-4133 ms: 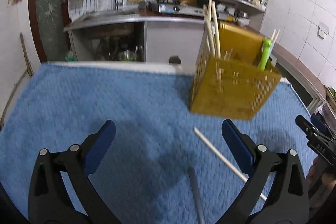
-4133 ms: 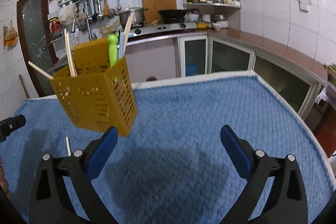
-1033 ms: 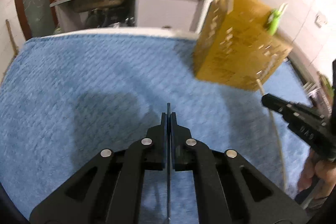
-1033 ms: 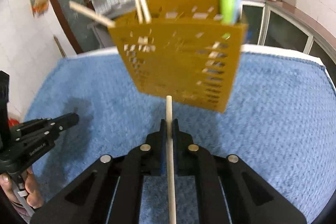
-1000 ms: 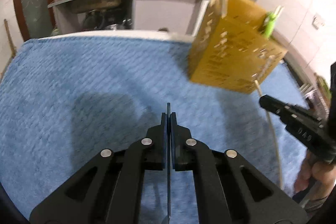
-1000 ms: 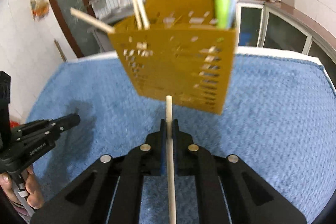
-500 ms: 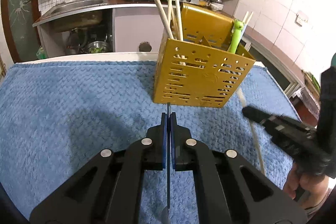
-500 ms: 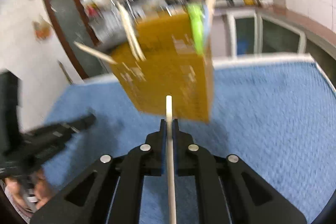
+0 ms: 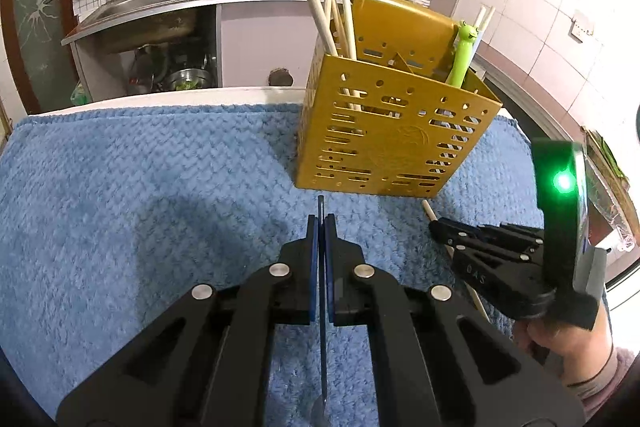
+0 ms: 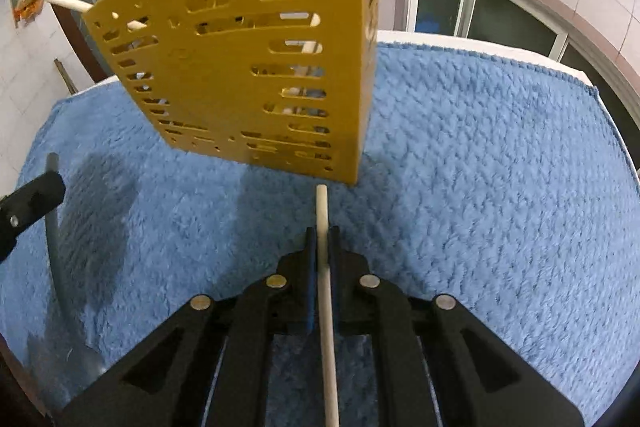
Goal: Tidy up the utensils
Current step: 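Raise the metal utensil and chopstick and insert them into the yellow holder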
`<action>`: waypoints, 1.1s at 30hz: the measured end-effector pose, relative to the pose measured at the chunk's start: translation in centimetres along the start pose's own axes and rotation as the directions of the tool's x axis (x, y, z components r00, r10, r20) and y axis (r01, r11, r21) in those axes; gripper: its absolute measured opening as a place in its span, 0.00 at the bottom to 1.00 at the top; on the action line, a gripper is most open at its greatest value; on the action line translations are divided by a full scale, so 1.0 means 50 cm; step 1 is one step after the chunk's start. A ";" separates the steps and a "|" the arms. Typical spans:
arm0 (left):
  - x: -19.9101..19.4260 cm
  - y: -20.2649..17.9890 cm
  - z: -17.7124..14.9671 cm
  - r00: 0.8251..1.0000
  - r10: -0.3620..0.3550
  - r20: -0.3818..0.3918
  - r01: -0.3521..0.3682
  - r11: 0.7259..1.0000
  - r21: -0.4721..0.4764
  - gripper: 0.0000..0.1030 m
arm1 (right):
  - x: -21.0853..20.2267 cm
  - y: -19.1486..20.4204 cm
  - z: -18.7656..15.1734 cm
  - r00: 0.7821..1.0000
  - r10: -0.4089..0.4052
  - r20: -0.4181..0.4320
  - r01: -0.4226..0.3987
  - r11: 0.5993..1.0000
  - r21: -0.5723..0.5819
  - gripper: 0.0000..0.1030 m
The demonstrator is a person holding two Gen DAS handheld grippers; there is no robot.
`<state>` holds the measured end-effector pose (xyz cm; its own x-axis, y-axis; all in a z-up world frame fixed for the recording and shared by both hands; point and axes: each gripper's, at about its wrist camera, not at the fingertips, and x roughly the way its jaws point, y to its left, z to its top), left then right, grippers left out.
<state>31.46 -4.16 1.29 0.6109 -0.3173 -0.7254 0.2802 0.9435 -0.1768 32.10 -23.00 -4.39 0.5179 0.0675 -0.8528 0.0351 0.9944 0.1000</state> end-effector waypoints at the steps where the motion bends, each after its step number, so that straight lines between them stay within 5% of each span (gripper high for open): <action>1: 0.000 -0.001 0.001 1.000 0.000 0.000 0.000 1.000 0.001 0.02 | 0.002 0.000 0.006 1.000 0.000 -0.009 0.000 1.000 -0.003 0.07; 8: 0.003 -0.009 0.002 1.000 0.005 -0.004 -0.005 1.000 0.001 0.02 | -0.021 -0.009 0.003 1.000 0.010 -0.017 -0.010 0.999 -0.040 0.06; 13: -0.018 -0.020 0.021 1.000 -0.004 0.022 0.004 1.000 0.015 0.02 | -0.126 -0.051 0.004 0.991 0.067 0.117 -0.068 0.998 0.002 0.06; 16: -0.043 -0.030 0.046 0.998 -0.024 0.061 0.023 1.000 0.015 0.02 | -0.209 -0.064 0.020 0.966 0.099 0.237 -0.104 0.994 0.009 0.06; 20: -0.081 -0.047 0.091 0.988 -0.052 0.143 0.050 0.999 0.019 0.02 | -0.323 -0.075 0.046 0.895 0.139 0.424 -0.156 0.988 0.005 0.06; 25: -0.142 -0.082 0.182 0.959 -0.071 0.273 0.060 0.997 0.049 0.02 | -0.432 -0.066 0.106 0.748 0.162 0.643 -0.213 0.977 0.002 0.06; 30: -0.180 -0.116 0.278 0.909 -0.093 0.407 0.066 0.995 0.079 0.02 | -0.461 -0.055 0.171 0.598 0.102 0.795 -0.199 0.980 0.024 0.06; 33: -0.185 -0.138 0.319 0.856 -0.080 0.510 0.025 0.993 0.114 0.02 | -0.447 -0.051 0.205 0.524 0.068 0.849 -0.180 0.983 0.032 0.06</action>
<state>35.67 -9.27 19.82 0.8784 -0.3960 -0.2675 0.3779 0.9183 -0.1182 29.21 -27.86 19.69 0.9994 0.0341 -0.0044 -0.0316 0.9629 0.2680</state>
